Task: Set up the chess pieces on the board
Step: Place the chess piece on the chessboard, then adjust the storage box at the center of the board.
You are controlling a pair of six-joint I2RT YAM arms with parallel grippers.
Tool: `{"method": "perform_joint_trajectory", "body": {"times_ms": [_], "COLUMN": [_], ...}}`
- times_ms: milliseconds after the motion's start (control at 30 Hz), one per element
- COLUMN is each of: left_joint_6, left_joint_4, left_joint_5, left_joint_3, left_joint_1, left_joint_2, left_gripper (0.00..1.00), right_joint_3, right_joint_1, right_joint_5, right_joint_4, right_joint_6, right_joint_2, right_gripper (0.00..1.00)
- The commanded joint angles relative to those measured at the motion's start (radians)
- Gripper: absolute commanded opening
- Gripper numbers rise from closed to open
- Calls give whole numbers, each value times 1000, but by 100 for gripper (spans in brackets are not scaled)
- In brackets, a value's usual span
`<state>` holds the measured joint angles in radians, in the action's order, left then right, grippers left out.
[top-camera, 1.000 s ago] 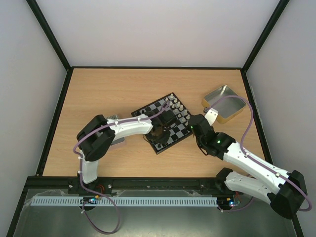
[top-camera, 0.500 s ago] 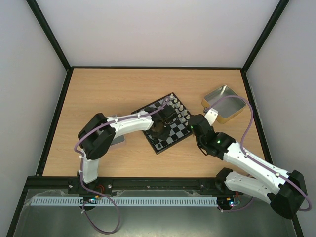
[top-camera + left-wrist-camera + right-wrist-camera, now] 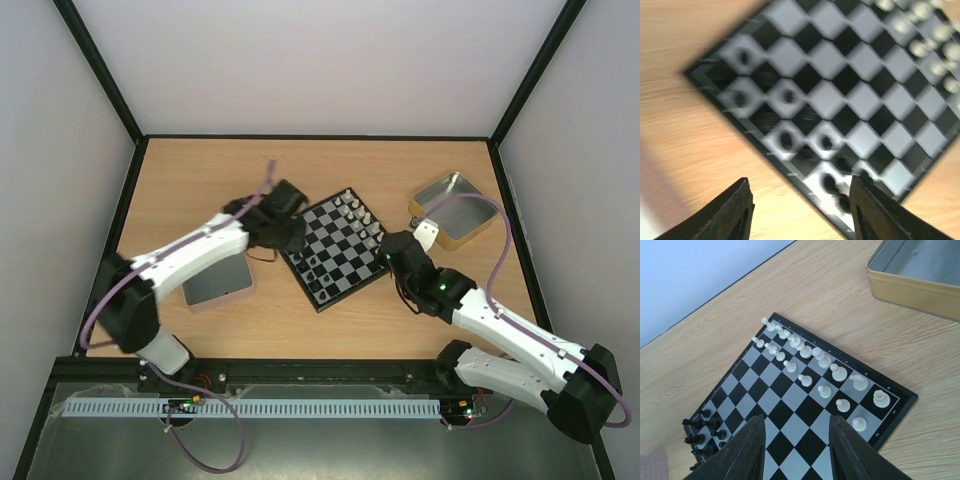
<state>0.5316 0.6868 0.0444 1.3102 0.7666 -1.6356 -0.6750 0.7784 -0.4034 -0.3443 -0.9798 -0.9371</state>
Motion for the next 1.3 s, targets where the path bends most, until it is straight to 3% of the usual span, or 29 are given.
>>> {"method": "perform_joint_trajectory", "body": {"times_ms": [0, 100, 200, 267, 567, 900, 1267], "left_joint_6": [-84, -285, -431, -487, -537, -538, -476], "left_joint_4": [18, 39, 60, 46, 48, 45, 46], "left_joint_5": [109, 182, 231, 178, 198, 184, 142], "left_joint_3": [-154, -198, -206, -218, -147, -86, -62], "left_joint_1": [-169, -251, -306, -377, -501, -572, -663], "left_joint_2": [170, 239, 240, 229, 66, -113, -196], "left_gripper": [61, 76, 78, 78, 85, 72, 34], "right_joint_3": [6, -2, -20, -44, -84, -80, -97], "right_joint_1": [-3, -2, -3, -3, -3, -2, -3], "right_joint_5": [18, 37, 56, 76, 135, 124, 115], "right_joint_4": [41, 56, 62, 53, 6, 8, 22], "right_joint_6": [5, 12, 20, 31, 66, 53, 55], "right_joint_2": [-22, -40, -64, -84, -87, -56, -80], "right_gripper": [34, 34, 35, 35, 35, 35, 34]}}
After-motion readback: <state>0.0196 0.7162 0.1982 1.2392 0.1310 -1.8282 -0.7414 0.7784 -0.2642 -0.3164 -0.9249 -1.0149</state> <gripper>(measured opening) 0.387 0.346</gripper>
